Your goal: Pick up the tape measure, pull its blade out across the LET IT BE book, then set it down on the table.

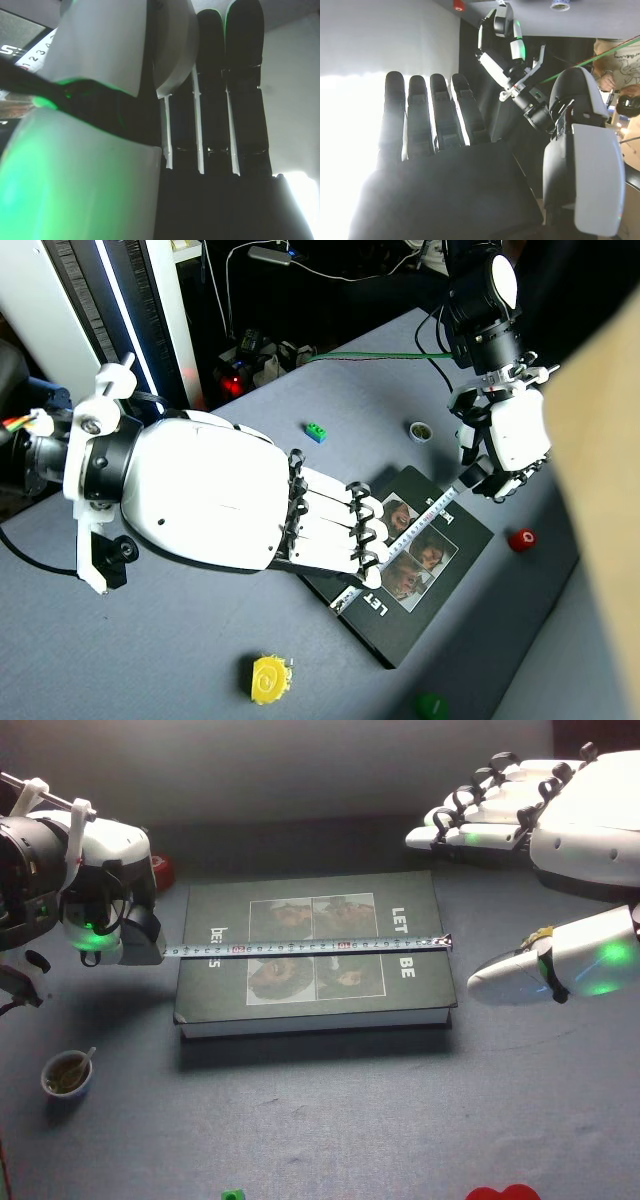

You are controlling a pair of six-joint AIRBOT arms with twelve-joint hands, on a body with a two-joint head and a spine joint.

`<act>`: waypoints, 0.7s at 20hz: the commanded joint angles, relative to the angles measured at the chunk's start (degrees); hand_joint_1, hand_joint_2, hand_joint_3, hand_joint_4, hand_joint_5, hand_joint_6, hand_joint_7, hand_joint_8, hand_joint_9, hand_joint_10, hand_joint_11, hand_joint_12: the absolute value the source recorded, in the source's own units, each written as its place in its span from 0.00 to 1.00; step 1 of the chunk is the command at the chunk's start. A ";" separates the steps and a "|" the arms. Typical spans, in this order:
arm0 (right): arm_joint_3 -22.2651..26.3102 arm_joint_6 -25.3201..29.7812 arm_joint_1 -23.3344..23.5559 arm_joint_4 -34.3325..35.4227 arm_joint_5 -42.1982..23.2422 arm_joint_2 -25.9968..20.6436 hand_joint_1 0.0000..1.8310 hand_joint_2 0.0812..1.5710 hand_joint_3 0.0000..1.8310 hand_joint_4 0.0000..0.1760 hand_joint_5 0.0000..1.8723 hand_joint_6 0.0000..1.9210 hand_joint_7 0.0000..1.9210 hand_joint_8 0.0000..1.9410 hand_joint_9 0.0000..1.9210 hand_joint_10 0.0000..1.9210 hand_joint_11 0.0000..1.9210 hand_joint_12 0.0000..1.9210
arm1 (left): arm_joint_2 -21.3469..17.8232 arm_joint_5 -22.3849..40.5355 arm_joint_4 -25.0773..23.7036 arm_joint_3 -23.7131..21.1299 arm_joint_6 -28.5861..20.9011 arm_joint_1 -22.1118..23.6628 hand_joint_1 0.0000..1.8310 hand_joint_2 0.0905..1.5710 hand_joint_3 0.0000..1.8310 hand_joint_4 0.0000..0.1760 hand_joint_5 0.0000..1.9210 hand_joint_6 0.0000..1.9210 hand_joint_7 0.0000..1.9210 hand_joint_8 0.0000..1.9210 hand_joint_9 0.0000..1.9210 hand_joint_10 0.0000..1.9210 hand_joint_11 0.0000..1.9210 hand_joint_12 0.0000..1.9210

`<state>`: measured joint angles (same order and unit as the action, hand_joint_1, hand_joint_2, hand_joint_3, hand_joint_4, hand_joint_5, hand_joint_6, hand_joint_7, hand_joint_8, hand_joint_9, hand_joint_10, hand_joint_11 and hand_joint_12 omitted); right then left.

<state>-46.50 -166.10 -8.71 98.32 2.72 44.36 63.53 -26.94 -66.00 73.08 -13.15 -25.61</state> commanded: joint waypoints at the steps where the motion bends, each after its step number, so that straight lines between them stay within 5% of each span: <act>1: 0.21 -0.04 0.83 0.61 0.72 -0.37 0.06 0.66 0.00 0.00 0.03 0.00 0.03 0.00 0.03 0.00 0.00 0.23 | -0.11 0.21 -3.06 -0.11 0.35 0.32 0.75 0.69 0.00 0.00 0.49 0.43 0.51 0.56 0.47 0.65 0.46 0.54; 14: 0.75 -1.59 0.76 0.60 0.46 -0.48 0.06 0.66 0.00 0.00 0.04 0.00 0.04 0.00 0.03 0.00 0.00 0.24 | 0.56 -0.59 -3.12 -1.92 0.70 2.43 0.75 0.69 0.00 0.00 0.51 0.39 0.52 0.55 0.48 0.63 0.48 0.51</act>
<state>-45.91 -167.74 -8.71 98.35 2.24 44.34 64.12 -27.75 -66.04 71.18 -12.88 -23.97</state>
